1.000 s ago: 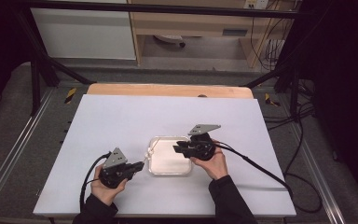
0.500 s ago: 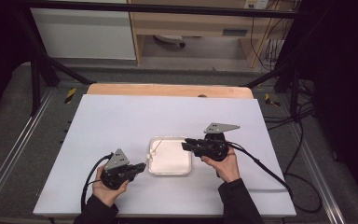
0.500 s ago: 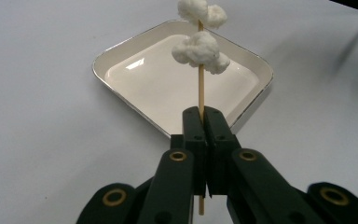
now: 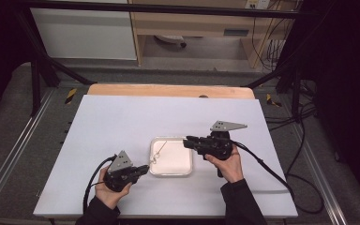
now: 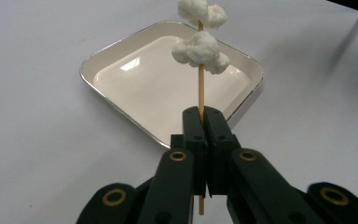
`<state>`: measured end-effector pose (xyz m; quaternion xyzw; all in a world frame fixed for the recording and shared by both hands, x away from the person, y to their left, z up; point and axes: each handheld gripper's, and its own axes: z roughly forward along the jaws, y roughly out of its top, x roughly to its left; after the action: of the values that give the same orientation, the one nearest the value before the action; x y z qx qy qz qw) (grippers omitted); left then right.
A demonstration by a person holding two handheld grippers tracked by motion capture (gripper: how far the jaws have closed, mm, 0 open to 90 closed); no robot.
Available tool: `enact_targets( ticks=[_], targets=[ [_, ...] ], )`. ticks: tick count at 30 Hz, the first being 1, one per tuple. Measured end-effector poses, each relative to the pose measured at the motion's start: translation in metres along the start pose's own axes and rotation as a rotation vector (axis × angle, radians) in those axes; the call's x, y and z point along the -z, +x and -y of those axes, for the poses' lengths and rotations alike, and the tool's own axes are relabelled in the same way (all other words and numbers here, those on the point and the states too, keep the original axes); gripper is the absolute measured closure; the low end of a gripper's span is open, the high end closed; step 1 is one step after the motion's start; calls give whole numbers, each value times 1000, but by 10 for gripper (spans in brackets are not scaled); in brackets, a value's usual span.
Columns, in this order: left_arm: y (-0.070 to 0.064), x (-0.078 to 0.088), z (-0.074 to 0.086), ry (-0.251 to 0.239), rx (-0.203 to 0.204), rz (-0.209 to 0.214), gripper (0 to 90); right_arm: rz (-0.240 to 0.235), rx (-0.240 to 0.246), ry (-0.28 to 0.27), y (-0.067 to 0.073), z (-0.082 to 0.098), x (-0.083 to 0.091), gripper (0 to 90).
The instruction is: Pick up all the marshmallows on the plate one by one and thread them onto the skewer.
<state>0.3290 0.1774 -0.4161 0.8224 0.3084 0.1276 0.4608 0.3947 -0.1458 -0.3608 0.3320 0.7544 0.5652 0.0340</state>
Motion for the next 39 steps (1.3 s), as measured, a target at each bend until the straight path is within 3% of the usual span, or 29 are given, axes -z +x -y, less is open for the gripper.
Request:
enact_targets(
  ticks=[12, 39],
  targets=[
    [-9, -2, -2, -9, -28, 31, 889, -84, -35, -37, 6, -6, -9, 736],
    [-12, -1, -2, -42, -55, 39, 890, -170, -93, -21, 9, 0, -30, 750]
  ],
)
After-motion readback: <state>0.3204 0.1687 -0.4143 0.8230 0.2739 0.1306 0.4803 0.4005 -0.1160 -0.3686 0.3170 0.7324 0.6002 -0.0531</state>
